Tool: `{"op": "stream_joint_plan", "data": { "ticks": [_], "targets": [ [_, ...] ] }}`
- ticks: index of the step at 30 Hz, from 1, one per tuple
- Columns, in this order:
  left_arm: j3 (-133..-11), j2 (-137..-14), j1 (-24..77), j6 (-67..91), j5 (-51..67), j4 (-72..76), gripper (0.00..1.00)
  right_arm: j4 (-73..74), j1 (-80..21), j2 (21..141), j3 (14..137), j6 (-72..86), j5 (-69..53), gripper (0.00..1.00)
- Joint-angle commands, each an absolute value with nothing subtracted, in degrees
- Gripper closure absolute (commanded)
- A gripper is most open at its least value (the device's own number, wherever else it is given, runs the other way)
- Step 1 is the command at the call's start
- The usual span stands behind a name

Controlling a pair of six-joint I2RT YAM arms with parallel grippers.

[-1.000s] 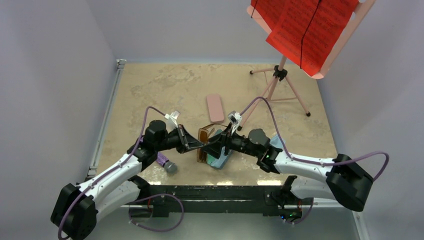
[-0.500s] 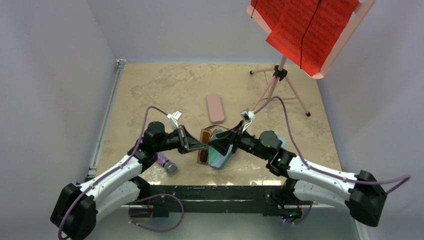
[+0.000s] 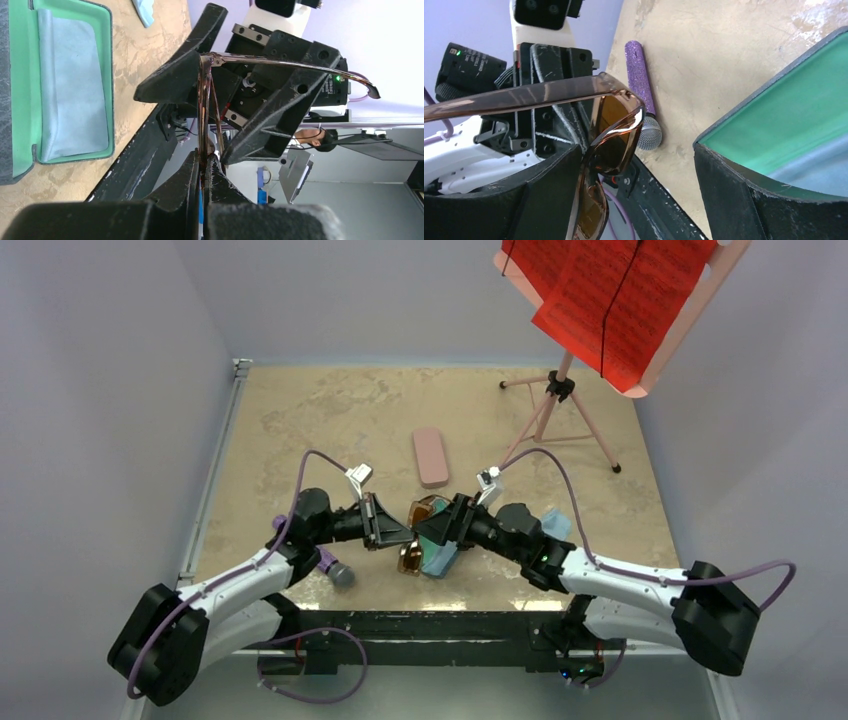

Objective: Organize the sunglasses

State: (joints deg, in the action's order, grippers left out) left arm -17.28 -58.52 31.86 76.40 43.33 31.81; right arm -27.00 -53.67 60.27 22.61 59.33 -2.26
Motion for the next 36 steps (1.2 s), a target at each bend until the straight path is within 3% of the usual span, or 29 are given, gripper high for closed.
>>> {"op": "stream_joint_plan", "data": {
  "ticks": [1, 7, 14, 18, 23, 30, 36],
  "targets": [
    [-17.64, -54.51, 32.26, 77.43, 46.68, 39.0, 1.0, -25.64, -53.7, 62.84, 24.52, 61.37, 0.63, 0.16],
    [-18.46, -53.03, 32.25, 74.39, 46.01, 31.75, 1.0, -18.91, -53.71, 54.27, 28.13, 55.42, 1.2, 0.16],
    [-20.87, -53.18, 32.25, 69.09, 44.75, 24.22, 1.0, 4.64, -53.64, 38.92, 27.82, 58.33, 20.16, 0.16],
    [-23.84, -54.07, 32.24, 65.41, 46.24, 19.72, 1.0, 8.46, -53.61, 33.7, 28.27, 56.44, 28.73, 0.16],
    [-30.81, -56.69, 32.25, 55.91, 45.16, 5.48, 1.0, 4.53, -53.61, 36.71, 34.61, 48.45, 31.19, 0.15],
    [-32.57, -58.5, 32.25, 55.12, 45.61, 5.01, 1.0, 3.52, -53.65, 46.73, 42.05, 43.36, 25.46, 0.16],
    [-34.09, -60.13, 32.25, 54.87, 44.24, 3.76, 1.0, -0.99, -53.71, 49.66, 40.33, 43.22, 19.04, 0.17]
  ]
}}
